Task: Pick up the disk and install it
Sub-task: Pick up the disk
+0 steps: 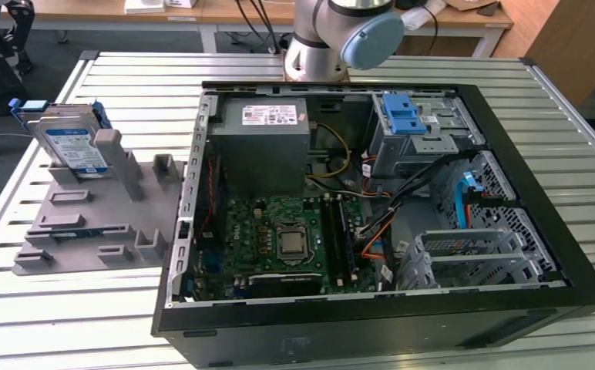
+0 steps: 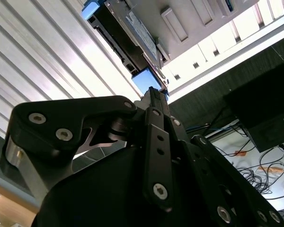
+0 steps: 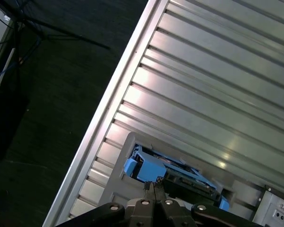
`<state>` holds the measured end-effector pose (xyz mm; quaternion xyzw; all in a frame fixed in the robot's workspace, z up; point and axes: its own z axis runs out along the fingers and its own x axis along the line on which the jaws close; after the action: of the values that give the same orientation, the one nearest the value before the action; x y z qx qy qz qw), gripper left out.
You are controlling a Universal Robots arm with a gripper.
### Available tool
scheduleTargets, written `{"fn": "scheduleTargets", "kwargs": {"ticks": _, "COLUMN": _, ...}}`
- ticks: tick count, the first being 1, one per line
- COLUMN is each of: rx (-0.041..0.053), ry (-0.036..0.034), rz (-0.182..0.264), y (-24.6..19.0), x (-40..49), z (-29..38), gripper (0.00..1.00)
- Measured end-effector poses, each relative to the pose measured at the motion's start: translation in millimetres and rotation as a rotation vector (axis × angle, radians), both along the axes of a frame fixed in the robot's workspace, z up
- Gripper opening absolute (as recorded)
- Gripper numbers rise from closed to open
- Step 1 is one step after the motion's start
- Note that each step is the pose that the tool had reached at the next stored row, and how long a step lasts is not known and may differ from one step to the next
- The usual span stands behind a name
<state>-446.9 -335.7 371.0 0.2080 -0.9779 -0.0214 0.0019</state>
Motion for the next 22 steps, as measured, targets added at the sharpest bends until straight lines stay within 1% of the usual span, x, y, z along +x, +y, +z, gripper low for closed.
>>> {"fn": "scheduleTargets", "kwargs": {"ticks": 22, "rx": 0.0, "ry": 0.0, "rz": 0.075, "y": 0.0, "x": 0.0, "z": 0.0, "gripper": 0.11}}
